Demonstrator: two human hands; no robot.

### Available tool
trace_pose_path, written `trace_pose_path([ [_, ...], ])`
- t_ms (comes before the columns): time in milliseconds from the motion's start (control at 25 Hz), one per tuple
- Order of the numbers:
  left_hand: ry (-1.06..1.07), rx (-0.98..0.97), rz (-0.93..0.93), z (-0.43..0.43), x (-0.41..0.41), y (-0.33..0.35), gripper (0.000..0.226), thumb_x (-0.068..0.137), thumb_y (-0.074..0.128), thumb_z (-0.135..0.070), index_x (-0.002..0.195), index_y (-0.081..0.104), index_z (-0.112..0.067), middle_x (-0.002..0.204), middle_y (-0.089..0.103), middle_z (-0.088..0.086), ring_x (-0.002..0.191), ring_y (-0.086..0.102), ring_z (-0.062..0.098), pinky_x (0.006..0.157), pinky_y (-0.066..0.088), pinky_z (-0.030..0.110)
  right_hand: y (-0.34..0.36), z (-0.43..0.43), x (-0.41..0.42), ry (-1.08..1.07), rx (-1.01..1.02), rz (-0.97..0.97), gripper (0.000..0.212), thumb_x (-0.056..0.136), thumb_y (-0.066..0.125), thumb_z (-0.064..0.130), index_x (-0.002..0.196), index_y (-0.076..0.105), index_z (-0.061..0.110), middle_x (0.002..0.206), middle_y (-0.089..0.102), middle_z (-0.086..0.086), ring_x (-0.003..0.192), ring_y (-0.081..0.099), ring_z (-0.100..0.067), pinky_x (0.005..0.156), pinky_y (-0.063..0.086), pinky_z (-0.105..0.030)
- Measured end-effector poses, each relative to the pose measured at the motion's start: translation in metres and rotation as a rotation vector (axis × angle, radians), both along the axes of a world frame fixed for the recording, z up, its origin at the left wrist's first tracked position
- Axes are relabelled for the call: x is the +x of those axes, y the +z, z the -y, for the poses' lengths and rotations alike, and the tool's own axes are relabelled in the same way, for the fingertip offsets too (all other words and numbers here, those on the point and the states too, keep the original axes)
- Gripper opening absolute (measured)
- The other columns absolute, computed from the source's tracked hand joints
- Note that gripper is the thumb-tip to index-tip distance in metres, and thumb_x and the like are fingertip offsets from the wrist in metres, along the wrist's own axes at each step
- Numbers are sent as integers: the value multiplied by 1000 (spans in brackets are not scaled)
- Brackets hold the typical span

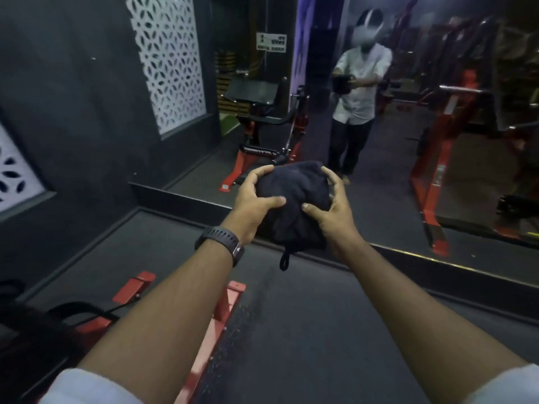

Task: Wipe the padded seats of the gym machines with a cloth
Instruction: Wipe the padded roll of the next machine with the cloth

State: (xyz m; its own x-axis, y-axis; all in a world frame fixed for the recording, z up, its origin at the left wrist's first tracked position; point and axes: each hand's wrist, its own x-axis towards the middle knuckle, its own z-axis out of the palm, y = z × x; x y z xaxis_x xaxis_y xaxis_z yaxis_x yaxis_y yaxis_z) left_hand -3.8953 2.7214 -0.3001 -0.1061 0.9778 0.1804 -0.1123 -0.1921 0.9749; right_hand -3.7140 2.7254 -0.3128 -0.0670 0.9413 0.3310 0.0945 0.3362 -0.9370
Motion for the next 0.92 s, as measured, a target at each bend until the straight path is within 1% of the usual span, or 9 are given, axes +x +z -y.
trace_pose_path([
  [120, -13, -46, -154, -70, -7, -14, 94, 67, 77, 15, 141, 48, -35, 134, 55, -4, 123, 58, 16, 100, 55, 35, -16, -94, -7, 74, 60, -41, 75, 77, 71, 4, 137, 48, 43, 145, 54, 1, 135, 52, -22, 112, 42, -55],
  [240, 124, -61, -259, -152, -20, -30, 91, 70, 77, 17, 144, 48, -28, 136, 54, -1, 123, 58, 15, 101, 54, 31, -29, -203, -33, 150, 66, -38, 62, 76, 69, 5, 132, 57, 29, 139, 60, -3, 132, 55, -24, 113, 40, -55],
  [280, 196, -69, -283, -183, -27, -32, 88, 70, 79, 16, 144, 49, -24, 135, 55, 0, 118, 59, 12, 98, 53, 24, -29, -239, -44, 173, 59, -20, 59, 75, 69, 7, 130, 59, 25, 136, 62, -5, 130, 56, -23, 113, 41, -53],
  [360, 340, -88, -314, -244, -45, -26, 81, 72, 80, 13, 142, 50, -14, 127, 59, 1, 103, 60, 2, 85, 49, 8, -21, -304, -64, 244, -2, 46, 68, 69, 72, 11, 134, 57, 22, 138, 60, -4, 130, 55, -19, 112, 43, -47],
  [520, 570, -96, -384, -348, -83, -3, 68, 73, 85, 2, 132, 58, -20, 118, 63, -3, 105, 61, 10, 82, 49, 7, 4, -424, -101, 433, -62, 251, 94, 62, 79, 10, 147, 43, 25, 143, 47, -2, 130, 49, -14, 104, 47, -28],
  [640, 757, -131, -496, -414, -108, 3, 60, 75, 86, -7, 126, 63, -28, 118, 52, -2, 100, 56, 8, 70, 39, -5, 12, -504, -141, 383, 51, 300, 77, 61, 83, 21, 133, 56, 24, 126, 61, 2, 116, 58, -11, 96, 50, -27],
  [720, 890, -136, -531, -453, -127, -3, 53, 77, 86, -8, 124, 67, -24, 121, 40, 1, 99, 56, 11, 72, 37, -7, 13, -552, -171, 392, 99, 313, 55, 67, 86, 18, 117, 65, 23, 109, 68, 7, 104, 63, -10, 87, 51, -24],
  [800, 1015, -142, -536, -487, -145, -12, 44, 77, 86, -7, 118, 71, -18, 124, 33, 1, 95, 55, 8, 78, 41, -5, 12, -597, -199, 457, 131, 343, 40, 71, 86, 18, 108, 71, 23, 97, 68, 6, 93, 64, -11, 74, 48, -18],
  [920, 1194, -200, -533, -541, -169, -24, 35, 78, 85, -7, 110, 72, -14, 131, 29, -1, 90, 50, -7, 84, 39, -3, 5, -672, -241, 574, 236, 366, 35, 68, 90, 22, 101, 77, 21, 96, 55, 7, 98, 60, -15, 80, 47, -18],
])
